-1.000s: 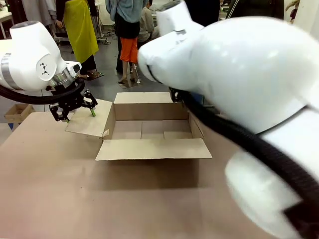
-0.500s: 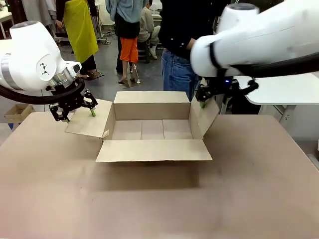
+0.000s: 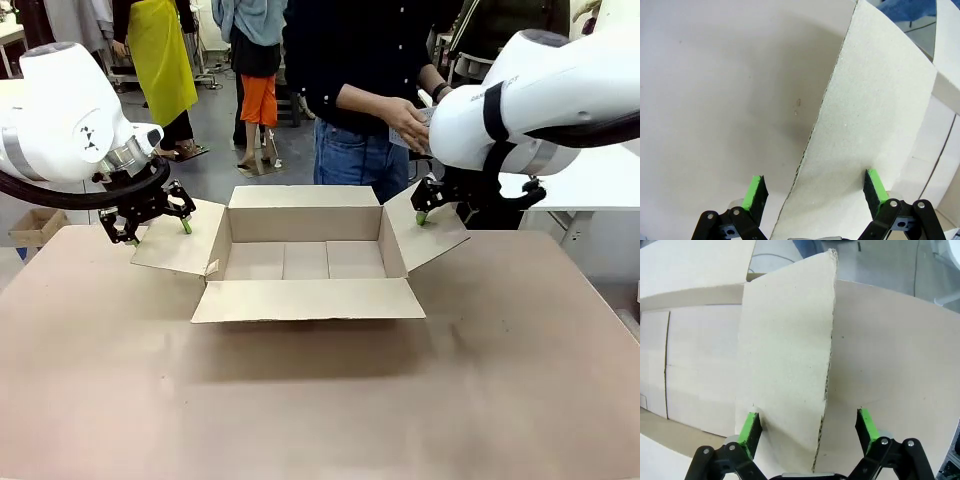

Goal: Pack the gift set into the box.
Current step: Place both hands on the side flaps of the Package Box and spread them outward, then lift both hands away from the flaps of the Package Box.

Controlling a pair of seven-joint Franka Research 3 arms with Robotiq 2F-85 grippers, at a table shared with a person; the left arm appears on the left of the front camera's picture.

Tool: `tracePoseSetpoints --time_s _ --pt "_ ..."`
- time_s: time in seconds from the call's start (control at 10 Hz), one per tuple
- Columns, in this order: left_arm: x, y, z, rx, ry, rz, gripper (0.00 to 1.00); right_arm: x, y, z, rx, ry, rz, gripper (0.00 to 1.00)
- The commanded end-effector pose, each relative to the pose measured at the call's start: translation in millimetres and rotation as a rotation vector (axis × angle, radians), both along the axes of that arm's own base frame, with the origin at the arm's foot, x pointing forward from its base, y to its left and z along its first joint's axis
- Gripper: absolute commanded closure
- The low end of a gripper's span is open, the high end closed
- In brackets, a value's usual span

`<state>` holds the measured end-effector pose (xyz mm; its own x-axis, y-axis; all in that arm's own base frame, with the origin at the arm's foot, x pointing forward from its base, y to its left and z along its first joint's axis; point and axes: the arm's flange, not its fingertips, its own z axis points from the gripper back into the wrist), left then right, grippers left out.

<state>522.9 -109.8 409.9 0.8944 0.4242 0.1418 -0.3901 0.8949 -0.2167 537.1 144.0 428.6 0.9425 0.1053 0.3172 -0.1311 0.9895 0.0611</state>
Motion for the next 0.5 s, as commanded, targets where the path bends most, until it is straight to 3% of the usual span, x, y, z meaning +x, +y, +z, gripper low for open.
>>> tracePoseSetpoints --time_s 0.0,0.4 --pt "-0.5 -1.2 1.5 0.014 0.004 0.016 0.00 4.8 7.0 7.6 -0.029 0.008 -0.020 0.00" --pt "-0.5 -1.2 1.5 0.014 0.004 0.016 0.00 4.8 7.0 7.6 -0.029 0.008 -0.020 0.00"
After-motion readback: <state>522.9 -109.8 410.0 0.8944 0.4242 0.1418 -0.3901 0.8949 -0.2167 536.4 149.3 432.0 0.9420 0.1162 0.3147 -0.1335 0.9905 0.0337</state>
